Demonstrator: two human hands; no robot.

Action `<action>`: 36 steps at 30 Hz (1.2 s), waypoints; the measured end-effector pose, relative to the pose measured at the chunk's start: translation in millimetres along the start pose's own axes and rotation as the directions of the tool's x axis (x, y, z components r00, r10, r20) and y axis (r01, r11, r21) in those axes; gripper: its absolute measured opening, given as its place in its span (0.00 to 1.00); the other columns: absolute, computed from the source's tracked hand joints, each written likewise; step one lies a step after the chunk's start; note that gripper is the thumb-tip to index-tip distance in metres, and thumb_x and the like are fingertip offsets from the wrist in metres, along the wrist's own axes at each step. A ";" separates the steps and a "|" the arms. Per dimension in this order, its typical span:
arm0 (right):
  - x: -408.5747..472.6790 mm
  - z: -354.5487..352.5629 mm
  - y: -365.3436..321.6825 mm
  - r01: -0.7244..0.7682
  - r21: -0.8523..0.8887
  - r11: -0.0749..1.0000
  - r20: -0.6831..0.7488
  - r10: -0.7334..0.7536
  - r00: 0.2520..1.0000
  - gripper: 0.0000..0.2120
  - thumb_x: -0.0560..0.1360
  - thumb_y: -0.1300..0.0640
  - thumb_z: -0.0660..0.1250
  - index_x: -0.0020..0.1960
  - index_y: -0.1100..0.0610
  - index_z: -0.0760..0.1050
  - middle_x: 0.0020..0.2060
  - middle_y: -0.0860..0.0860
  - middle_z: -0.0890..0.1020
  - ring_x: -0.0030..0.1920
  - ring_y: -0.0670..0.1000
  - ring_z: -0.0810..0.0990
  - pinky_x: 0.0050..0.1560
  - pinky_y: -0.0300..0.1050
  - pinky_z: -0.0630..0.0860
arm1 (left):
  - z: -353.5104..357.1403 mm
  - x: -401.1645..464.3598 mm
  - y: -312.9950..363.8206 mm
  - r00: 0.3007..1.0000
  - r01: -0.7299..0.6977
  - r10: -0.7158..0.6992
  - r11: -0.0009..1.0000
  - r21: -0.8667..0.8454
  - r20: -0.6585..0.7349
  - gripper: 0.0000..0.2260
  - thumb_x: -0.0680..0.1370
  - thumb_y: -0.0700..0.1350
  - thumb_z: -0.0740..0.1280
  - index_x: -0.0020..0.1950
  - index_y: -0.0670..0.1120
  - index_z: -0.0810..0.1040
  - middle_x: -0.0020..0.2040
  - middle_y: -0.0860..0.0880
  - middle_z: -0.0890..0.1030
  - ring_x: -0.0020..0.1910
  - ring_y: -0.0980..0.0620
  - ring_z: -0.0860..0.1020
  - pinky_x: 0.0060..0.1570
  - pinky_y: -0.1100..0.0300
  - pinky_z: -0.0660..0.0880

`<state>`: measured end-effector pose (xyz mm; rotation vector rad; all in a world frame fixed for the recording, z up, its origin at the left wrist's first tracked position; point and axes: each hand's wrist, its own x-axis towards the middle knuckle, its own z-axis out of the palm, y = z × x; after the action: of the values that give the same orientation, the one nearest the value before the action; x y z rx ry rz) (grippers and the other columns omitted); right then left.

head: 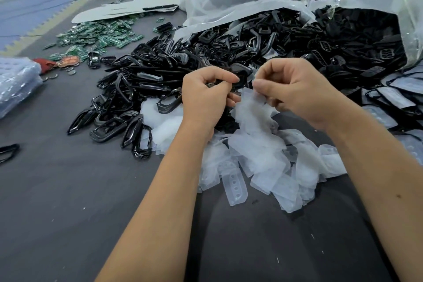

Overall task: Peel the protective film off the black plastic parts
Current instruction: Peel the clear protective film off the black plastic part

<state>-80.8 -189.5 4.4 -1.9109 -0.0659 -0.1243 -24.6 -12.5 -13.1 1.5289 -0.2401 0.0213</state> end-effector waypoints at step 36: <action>-2.6 35.6 -30.8 0.086 -0.297 0.951 0.455 0.062 0.888 0.09 0.71 0.54 0.81 0.41 0.53 0.81 0.30 0.43 0.80 0.31 0.41 0.76 0.36 0.35 0.75 | -11.4 5.5 10.1 0.977 0.059 -0.113 0.959 -0.278 -0.183 0.14 0.78 0.27 0.65 0.56 0.41 0.85 0.54 0.40 0.78 0.28 0.53 0.81 0.30 0.66 0.75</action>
<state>-84.8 -145.5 21.1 -2.2201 -0.4009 0.3360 -19.2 -1.5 -2.5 1.2522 -0.0149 0.0680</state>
